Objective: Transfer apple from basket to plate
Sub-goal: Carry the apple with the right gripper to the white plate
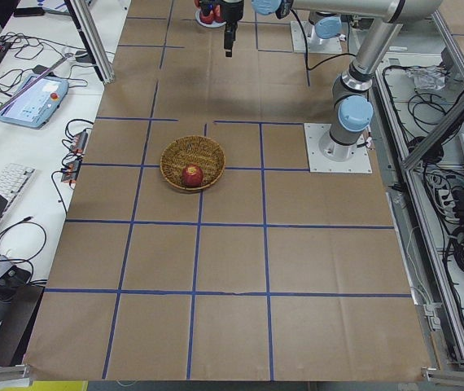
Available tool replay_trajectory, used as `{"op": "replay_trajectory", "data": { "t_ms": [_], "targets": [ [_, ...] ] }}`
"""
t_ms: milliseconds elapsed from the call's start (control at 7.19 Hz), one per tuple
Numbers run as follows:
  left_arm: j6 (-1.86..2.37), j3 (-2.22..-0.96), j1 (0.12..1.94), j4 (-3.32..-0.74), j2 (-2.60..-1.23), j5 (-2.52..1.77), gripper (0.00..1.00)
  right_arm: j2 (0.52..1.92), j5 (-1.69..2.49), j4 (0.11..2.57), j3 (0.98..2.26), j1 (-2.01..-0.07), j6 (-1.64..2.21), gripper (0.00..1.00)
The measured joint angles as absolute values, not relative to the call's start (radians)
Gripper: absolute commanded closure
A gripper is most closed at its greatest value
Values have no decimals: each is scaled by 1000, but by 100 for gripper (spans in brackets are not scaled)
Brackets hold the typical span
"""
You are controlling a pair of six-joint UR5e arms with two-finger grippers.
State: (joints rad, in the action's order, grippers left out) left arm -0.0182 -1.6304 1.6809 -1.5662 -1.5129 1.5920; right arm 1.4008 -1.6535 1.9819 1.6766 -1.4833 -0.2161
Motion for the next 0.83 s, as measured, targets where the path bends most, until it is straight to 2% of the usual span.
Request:
{"op": "replay_trajectory", "data": {
  "t_ms": [835],
  "targets": [
    [-18,-1632,1681,-1566,-1509,1592,1,1395,-1579,2012,1785,-1153,-528,51]
  ]
}}
